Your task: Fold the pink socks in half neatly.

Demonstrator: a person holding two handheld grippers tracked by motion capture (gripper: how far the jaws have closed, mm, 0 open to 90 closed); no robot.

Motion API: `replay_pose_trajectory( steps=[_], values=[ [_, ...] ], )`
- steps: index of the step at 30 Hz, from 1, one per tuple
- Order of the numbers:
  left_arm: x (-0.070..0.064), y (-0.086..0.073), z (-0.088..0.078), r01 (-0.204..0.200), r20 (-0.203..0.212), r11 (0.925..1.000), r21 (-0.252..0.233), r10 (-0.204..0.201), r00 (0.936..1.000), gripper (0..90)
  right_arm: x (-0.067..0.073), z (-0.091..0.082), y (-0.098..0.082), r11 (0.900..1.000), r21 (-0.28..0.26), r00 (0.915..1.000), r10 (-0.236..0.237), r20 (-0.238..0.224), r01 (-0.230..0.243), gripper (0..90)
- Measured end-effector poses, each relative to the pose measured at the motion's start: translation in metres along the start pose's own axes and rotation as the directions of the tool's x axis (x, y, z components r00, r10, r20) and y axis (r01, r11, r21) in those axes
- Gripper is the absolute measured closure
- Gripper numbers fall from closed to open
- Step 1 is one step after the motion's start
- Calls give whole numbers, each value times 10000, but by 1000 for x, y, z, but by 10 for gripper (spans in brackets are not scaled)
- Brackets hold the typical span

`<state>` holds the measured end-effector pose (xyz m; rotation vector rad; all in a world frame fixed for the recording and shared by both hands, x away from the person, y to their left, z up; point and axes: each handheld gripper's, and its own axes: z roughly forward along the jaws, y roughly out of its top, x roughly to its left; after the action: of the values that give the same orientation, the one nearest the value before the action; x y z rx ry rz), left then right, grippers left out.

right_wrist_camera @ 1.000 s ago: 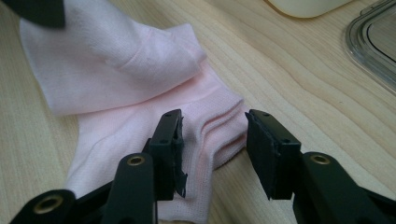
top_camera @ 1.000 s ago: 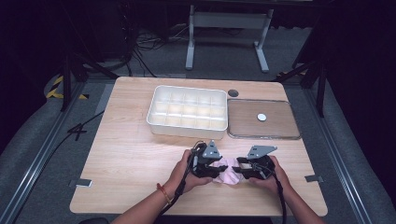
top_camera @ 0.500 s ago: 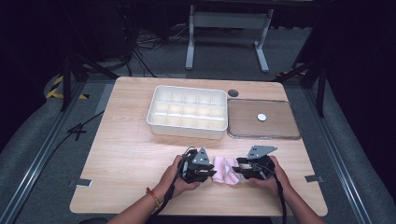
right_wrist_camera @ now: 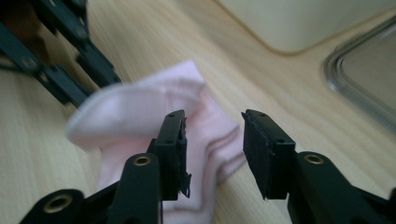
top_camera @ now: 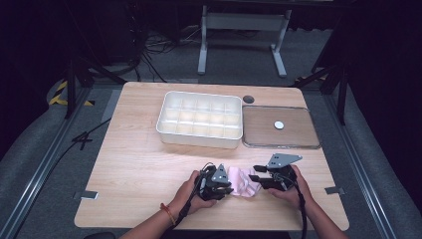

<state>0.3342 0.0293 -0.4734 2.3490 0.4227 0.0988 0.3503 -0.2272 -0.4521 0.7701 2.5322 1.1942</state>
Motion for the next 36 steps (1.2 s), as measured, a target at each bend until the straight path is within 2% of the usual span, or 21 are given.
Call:
replay_pose_trajectory(
  steps=[3,6,10,12,16,20,21,22,25,36],
  values=[
    [0,0,0,36,-11,10000,-15,-36,10000,752,6,-11,12,9982,-568,9998,-190,95,195,657],
    [1,0,0,50,18,10000,-25,-49,10000,753,16,-17,23,9934,-1085,9993,-373,-93,361,697],
    [1,-1,0,41,5,10000,-2,-41,10000,757,30,-13,32,9898,-1127,9953,-912,-325,870,745],
    [1,-1,0,48,7,10000,-2,-48,10000,758,33,-11,33,9900,-1009,9939,-1032,-393,988,751],
    [1,-1,0,35,0,10000,16,-35,10000,758,42,2,35,9885,-431,9877,-1474,-526,1452,793],
    [1,-1,0,33,17,10000,0,-33,10000,757,42,8,30,9869,98,9851,-1601,-623,1610,807],
    [1,-1,0,46,10,10000,3,-46,10000,757,42,10,27,9833,483,9833,-1725,-571,1753,808],
    [1,-1,0,46,10,10000,3,-46,10000,757,42,10,27,9833,483,9833,-1725,-571,1753,808],
    [1,-1,0,93,11,10000,2,-93,10000,756,40,13,18,9754,1069,9810,-1891,-424,1927,810],
    [1,-1,-1,103,26,9999,19,-103,9999,753,28,12,3,9765,1425,9868,-1576,-379,1615,788]
  ],
)
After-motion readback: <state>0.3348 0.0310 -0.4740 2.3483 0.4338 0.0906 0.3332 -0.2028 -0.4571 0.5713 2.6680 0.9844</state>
